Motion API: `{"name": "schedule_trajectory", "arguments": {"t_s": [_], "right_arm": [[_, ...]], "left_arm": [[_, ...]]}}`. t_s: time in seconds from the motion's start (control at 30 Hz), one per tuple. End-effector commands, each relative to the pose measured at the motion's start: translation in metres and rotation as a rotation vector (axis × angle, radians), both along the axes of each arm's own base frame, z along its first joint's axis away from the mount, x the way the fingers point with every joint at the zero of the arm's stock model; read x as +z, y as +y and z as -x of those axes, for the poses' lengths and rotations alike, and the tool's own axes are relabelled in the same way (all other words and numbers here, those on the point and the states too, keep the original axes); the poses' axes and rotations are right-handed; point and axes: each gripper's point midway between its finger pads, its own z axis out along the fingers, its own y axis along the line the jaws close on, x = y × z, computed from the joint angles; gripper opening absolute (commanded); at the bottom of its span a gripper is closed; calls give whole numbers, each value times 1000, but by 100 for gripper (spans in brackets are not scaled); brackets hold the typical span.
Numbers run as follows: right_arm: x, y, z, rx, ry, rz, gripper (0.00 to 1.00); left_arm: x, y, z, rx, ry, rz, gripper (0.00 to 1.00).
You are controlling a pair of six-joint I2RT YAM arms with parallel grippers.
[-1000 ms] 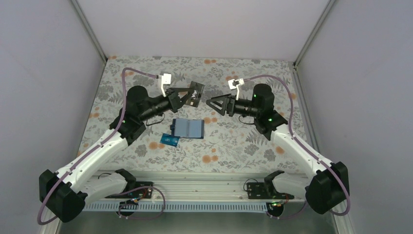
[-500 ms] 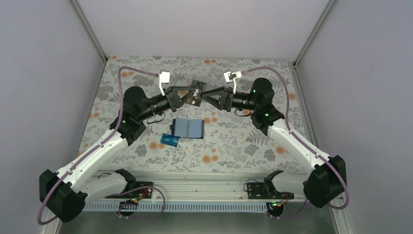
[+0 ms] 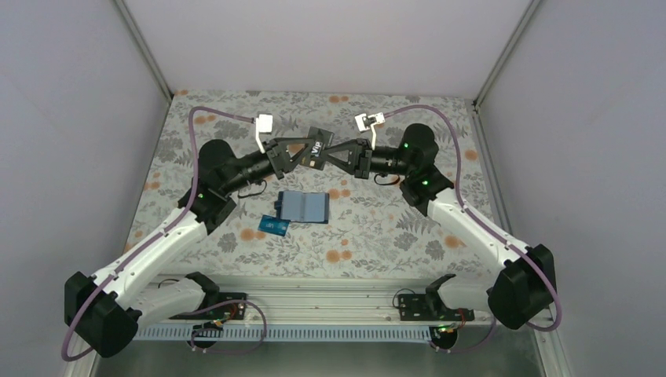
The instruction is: Put the credit cards into the card holder
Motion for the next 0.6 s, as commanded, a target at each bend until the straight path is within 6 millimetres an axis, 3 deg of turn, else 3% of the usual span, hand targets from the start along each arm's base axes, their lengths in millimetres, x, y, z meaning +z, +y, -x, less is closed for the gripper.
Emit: {"name": "schedule_trajectory", "arguments": {"t_s": [0.0,0.13,0.27,0.57], "right_arm": [[21,3,5,18,-64,-36,4],[16,3,0,-10,-44,-7,4],[-2,2,-9,-64,-12,64,4],[-63,-10,-17,-151,108,184,4]], "left_arm": [[0,-1,0,-6,-11,16,2],[-9,1,-3,15,9,-8,2],[-25,8,-7,71,31,-77,6],[-82,49,-9,282,126,-250,44]]}}
